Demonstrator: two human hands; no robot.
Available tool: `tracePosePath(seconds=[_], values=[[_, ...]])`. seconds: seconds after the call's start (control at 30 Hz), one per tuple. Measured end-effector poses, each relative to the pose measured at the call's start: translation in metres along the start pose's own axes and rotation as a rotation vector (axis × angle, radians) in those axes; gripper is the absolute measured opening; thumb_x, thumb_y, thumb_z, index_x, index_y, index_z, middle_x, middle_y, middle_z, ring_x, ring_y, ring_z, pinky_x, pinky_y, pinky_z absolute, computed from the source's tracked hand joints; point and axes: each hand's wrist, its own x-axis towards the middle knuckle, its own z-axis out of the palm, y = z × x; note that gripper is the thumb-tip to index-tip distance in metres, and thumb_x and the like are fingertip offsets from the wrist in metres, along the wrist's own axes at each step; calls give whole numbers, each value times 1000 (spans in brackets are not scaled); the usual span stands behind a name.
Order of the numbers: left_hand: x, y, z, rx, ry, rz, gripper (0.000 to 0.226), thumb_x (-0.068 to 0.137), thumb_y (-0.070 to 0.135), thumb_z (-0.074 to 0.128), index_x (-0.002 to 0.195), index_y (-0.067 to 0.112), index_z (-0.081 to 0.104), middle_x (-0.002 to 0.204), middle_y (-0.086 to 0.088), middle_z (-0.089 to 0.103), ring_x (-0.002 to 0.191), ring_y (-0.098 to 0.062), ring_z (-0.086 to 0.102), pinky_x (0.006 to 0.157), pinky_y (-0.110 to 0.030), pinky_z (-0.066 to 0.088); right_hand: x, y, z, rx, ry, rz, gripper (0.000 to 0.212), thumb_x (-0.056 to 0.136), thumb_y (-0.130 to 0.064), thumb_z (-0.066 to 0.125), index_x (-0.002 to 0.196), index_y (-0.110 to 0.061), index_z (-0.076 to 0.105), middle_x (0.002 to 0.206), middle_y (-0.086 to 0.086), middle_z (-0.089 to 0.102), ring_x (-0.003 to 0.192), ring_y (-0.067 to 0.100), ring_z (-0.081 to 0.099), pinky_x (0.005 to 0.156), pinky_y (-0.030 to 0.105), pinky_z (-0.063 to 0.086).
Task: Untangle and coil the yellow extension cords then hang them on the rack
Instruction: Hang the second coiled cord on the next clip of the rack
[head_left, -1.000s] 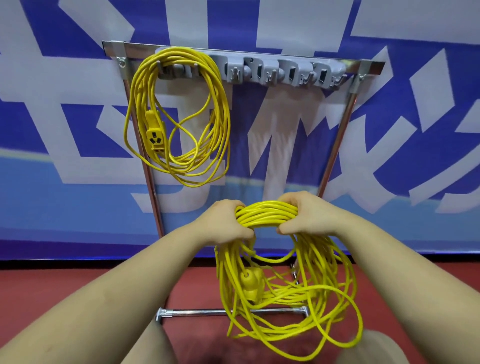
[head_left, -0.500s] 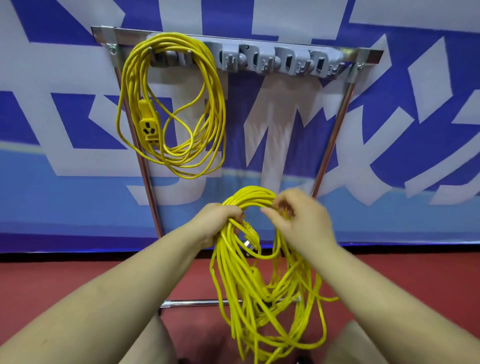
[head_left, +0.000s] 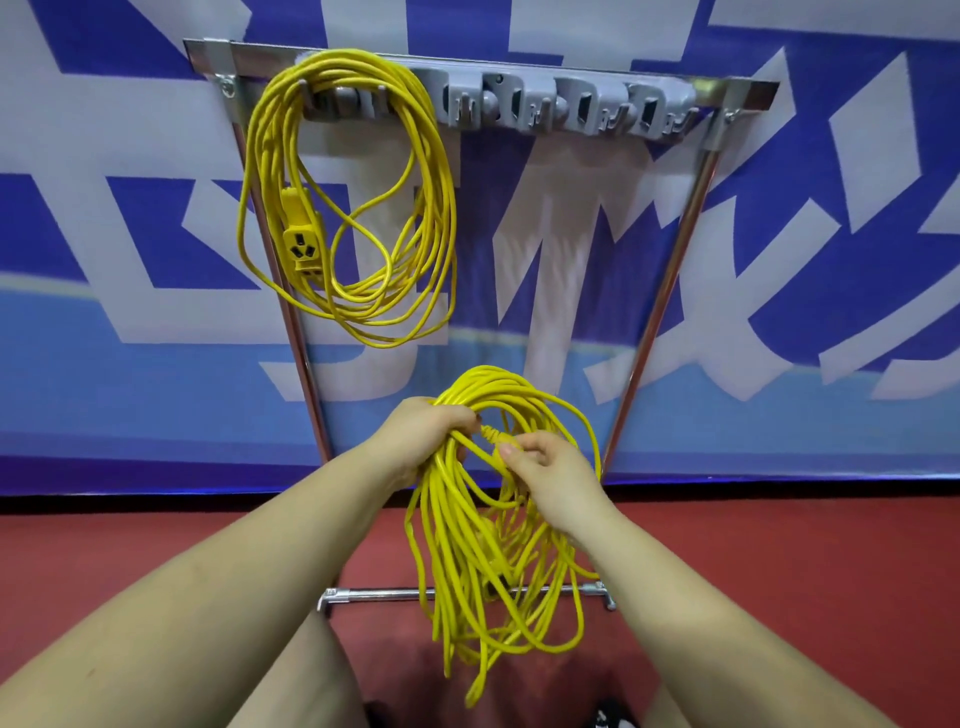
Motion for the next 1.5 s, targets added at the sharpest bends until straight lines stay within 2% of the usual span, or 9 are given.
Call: tracePosePath(seconds=[0.13, 0.33, 0.6, 0.73, 0.97, 1.1, 1.27, 1.37, 1.5], values=[[2, -2, 0, 36, -19, 16, 15, 72, 5, 71, 69, 4, 57, 52, -11, 50, 44, -23, 46, 44, -24, 37, -6, 4, -1, -271, 144, -176, 24, 89, -24, 60, 110, -14, 61, 80, -8, 50, 68, 6, 48, 67, 20, 38], [0, 4, 2, 73, -10, 43, 41, 67, 12, 82, 98, 12, 55, 62, -11, 59, 44, -19, 49, 47, -26, 42, -16, -10, -19, -602, 96, -310, 32, 90, -31, 57, 118, -14, 57, 112, 6, 52, 103, 24, 54, 85, 32, 39], [11, 11, -26, 265, 60, 102, 37, 73, 28, 79, 101, 16, 58, 84, -14, 70, 68, -21, 60, 68, -33, 48, -23, -22, -59, -683, 84, -470, 22, 82, -29, 68, 99, -17, 63, 75, -15, 37, 71, 7, 43, 70, 26, 37], [7, 23, -31, 301, -20, 160, 37, 76, 22, 78, 105, 13, 58, 75, -5, 63, 68, -19, 59, 61, -27, 48, -18, -33, -73, -690, 81, -503, 21, 80, -28, 70, 97, -16, 65, 73, -15, 40, 66, -3, 43, 66, 20, 34], [8, 31, -31, 505, -59, 251, 42, 73, 27, 80, 106, 17, 55, 74, -3, 63, 63, -14, 58, 62, -25, 49, -7, -67, -78, -867, 169, -680, 25, 86, -35, 61, 104, -18, 63, 94, 1, 56, 83, 24, 60, 68, 42, 50], [11, 35, -26, 687, -98, 336, 42, 72, 30, 80, 106, 22, 55, 87, 0, 63, 67, -10, 56, 68, -26, 45, 6, -99, -74, -864, 113, -833, 25, 89, -31, 59, 108, -15, 62, 97, 4, 56, 82, 24, 60, 67, 38, 50], [6, 40, -20, 599, -187, 401, 35, 73, 21, 80, 102, 20, 60, 87, 2, 63, 77, -11, 58, 74, -23, 46, 33, -111, -83, -627, 52, -582, 23, 91, -24, 56, 111, -16, 64, 96, -3, 55, 91, 13, 54, 84, 24, 41], [2, 42, -19, 461, -245, 407, 32, 73, 16, 80, 100, 17, 62, 80, 0, 62, 68, -11, 55, 62, -21, 47, 48, -91, -85, -465, 67, -382, 19, 94, -21, 52, 105, -15, 66, 100, 2, 64, 95, 18, 61, 92, 38, 47], [-2, 47, -12, 344, -283, 431, 29, 71, 18, 80, 95, 19, 63, 76, -1, 63, 67, -12, 56, 62, -25, 47, 44, -59, -72, -442, 143, -327, 20, 93, -11, 51, 101, -9, 68, 96, 4, 57, 87, 16, 56, 89, 32, 45]])
